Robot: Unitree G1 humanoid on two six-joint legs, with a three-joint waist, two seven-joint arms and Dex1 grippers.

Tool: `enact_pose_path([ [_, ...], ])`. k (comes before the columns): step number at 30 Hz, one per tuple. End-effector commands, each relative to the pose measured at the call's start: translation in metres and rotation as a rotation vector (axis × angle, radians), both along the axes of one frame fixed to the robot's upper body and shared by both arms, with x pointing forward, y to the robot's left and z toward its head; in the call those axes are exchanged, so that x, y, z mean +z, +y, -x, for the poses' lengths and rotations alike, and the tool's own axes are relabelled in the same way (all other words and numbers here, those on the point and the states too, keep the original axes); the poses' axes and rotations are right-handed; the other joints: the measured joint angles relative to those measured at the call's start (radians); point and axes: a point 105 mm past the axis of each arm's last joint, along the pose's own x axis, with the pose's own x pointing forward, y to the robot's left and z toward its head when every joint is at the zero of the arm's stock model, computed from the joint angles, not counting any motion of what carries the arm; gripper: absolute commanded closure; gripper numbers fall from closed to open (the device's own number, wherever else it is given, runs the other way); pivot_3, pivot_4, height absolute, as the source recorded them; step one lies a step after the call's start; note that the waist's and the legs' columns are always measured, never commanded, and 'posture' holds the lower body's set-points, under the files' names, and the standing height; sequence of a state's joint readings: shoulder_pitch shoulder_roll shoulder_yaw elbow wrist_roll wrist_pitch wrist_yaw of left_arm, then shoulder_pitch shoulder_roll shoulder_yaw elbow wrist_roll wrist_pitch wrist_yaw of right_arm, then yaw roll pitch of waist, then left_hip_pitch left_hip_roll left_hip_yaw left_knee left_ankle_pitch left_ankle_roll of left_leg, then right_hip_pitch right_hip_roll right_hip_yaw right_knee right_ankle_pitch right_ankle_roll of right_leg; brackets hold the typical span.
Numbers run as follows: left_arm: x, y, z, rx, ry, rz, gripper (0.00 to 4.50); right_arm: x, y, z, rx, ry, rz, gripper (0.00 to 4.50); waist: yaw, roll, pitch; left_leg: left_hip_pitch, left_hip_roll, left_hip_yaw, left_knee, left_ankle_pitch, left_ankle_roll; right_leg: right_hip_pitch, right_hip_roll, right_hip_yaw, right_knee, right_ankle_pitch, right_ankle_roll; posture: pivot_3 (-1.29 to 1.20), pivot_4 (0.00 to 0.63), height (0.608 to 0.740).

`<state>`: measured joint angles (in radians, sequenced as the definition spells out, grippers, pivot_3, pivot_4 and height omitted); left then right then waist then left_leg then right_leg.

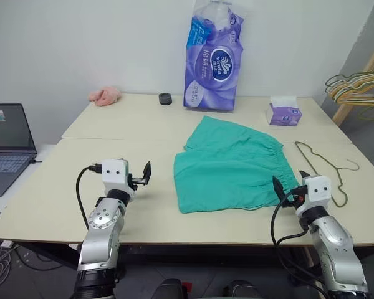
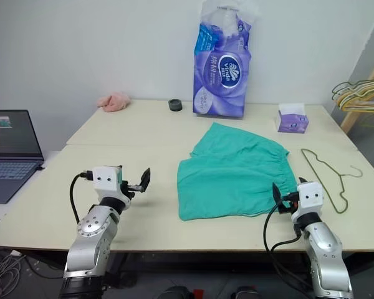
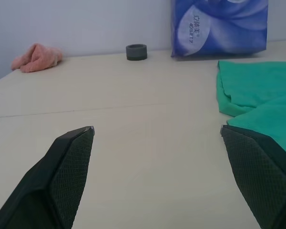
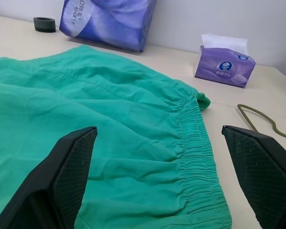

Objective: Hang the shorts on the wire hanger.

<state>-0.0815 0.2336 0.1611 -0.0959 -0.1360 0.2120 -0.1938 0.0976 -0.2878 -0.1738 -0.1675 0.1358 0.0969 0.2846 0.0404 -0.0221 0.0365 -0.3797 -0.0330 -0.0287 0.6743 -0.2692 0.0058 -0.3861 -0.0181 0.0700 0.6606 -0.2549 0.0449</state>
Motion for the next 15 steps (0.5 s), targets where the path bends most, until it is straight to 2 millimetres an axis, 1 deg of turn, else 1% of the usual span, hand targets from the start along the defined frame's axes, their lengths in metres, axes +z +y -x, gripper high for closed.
enact_pose_path([
  [1, 0.019, -0.005, 0.001, -0.053, -0.064, 0.013, 0.00, 0.014, 0.001, -0.004, 0.016, -0.057, 0.013, 0.02, 0.001, 0.000, 0.000, 0.000, 0.000, 0.000, 0.000, 0.000, 0.000, 0.000, 0.000, 0.000, 0.000, 0.000, 0.000, 0.12, 0.005, 0.740],
  [4, 0.026, -0.008, 0.004, -0.105, -0.093, 0.055, 0.00, 0.016, 0.002, -0.005, 0.026, -0.064, 0.022, 0.02, 0.003, 0.000, 0.000, 0.000, 0.000, 0.000, 0.000, 0.000, 0.000, 0.000, 0.000, 0.000, 0.000, 0.000, 0.000, 0.12, 0.005, 0.740],
  [7, 0.026, -0.010, 0.005, -0.137, -0.088, 0.082, 0.00, 0.018, 0.001, -0.005, 0.024, -0.070, 0.025, 0.02, 0.006, 0.000, 0.000, 0.000, 0.000, 0.000, 0.000, 0.000, 0.000, 0.000, 0.000, 0.000, 0.000, 0.000, 0.000, 0.10, 0.007, 0.740],
  [10, 0.026, -0.013, 0.005, -0.166, -0.082, 0.074, 0.00, 0.018, 0.000, -0.005, 0.025, -0.070, 0.027, 0.02, 0.006, 0.000, 0.000, 0.000, 0.000, 0.000, 0.000, 0.000, 0.000, 0.000, 0.000, 0.000, 0.000, -0.001, -0.001, 0.09, 0.007, 0.740],
  [15, 0.027, -0.028, 0.005, -0.288, -0.064, 0.036, 0.00, 0.027, 0.003, -0.004, 0.050, -0.100, 0.060, 0.02, 0.002, 0.001, 0.001, 0.000, 0.000, 0.001, 0.000, 0.000, 0.000, 0.000, 0.000, 0.000, 0.000, -0.001, -0.001, 0.07, 0.005, 0.740],
])
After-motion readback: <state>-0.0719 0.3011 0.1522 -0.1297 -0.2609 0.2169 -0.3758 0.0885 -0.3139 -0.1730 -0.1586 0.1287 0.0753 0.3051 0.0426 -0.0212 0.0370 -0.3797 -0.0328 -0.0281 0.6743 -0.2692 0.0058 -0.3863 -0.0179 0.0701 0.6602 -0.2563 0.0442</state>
